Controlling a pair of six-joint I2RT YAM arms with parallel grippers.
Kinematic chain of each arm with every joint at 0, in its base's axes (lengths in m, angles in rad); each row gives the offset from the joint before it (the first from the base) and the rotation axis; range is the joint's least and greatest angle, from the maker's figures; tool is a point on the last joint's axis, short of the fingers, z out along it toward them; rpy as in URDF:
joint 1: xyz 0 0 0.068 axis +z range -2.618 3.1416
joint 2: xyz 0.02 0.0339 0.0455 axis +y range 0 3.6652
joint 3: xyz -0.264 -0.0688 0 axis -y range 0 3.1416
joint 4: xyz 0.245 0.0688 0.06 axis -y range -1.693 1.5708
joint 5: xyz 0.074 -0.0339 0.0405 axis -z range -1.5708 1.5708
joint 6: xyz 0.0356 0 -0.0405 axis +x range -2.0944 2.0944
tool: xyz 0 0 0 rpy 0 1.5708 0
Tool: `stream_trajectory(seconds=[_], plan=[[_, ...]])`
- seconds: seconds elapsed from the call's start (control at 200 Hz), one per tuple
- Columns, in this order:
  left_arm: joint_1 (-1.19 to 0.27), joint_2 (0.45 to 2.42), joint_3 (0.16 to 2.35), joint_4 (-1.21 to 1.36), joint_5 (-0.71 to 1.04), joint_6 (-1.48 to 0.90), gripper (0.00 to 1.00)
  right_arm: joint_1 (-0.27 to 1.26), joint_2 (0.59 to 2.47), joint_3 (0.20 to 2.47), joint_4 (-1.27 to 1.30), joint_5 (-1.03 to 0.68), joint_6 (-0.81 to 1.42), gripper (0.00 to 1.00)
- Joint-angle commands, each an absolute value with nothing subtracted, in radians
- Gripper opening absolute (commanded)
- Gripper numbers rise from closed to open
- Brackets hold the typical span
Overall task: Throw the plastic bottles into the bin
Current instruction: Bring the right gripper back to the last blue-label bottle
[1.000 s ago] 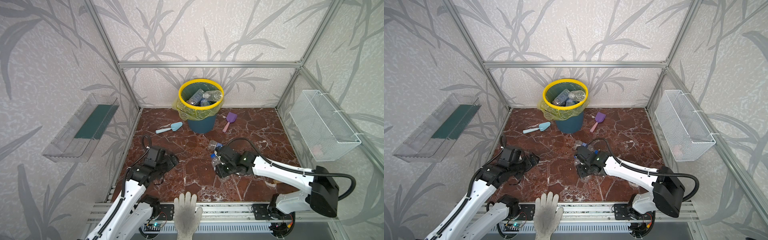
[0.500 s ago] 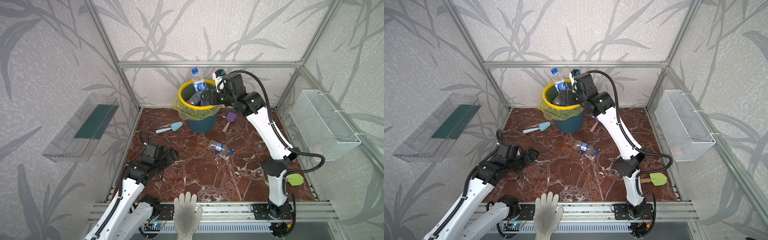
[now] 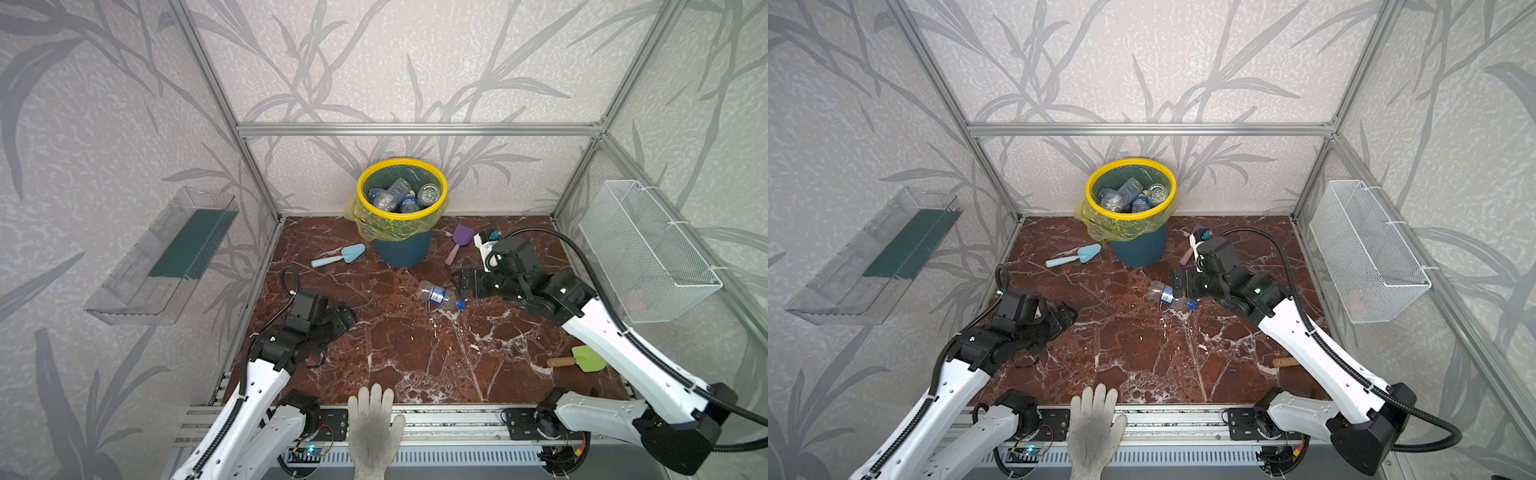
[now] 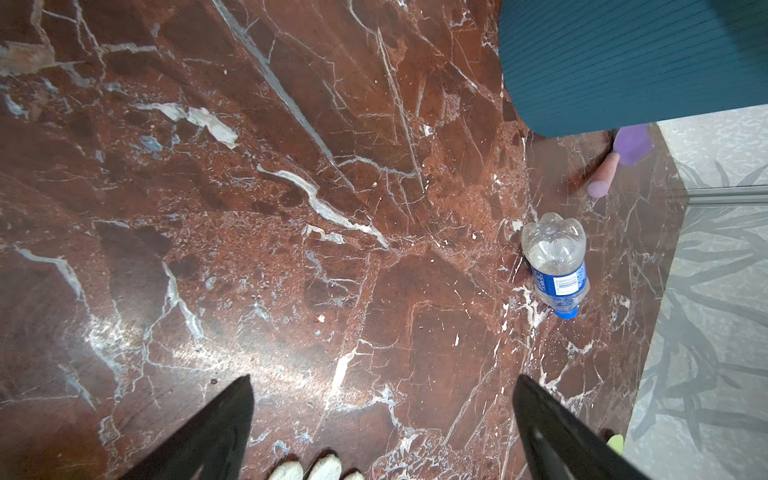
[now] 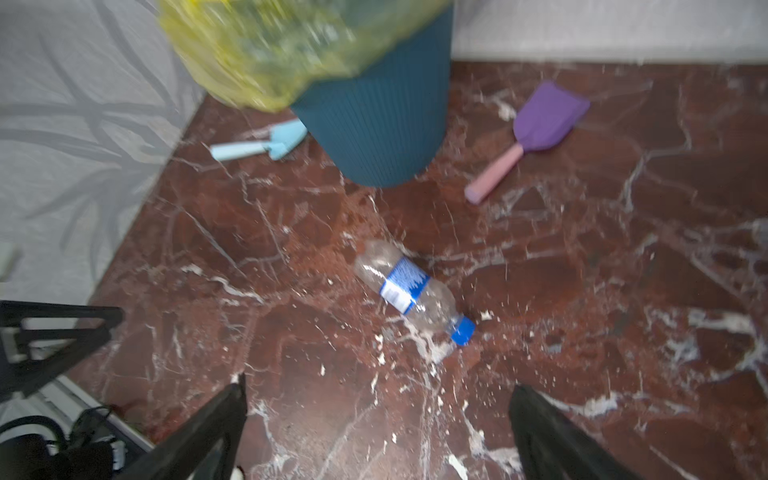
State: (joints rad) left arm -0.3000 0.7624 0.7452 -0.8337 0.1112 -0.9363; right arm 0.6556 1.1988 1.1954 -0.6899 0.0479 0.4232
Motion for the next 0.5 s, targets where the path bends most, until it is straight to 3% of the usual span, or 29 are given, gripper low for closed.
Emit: stream_trajectory(seconds=[0.0,0.495], plan=[[-0.296,0.747,0.737,-0.840,0.115,-0.940,0.97,0.642,1.218,1.083,-0.598,0.016,0.456,0.97],[-0.296,0.721,0.722,-0.853,0.115,-0.956,0.97,0.567,1.415,1.012,-0.346,-0.123,0.283,0.94]])
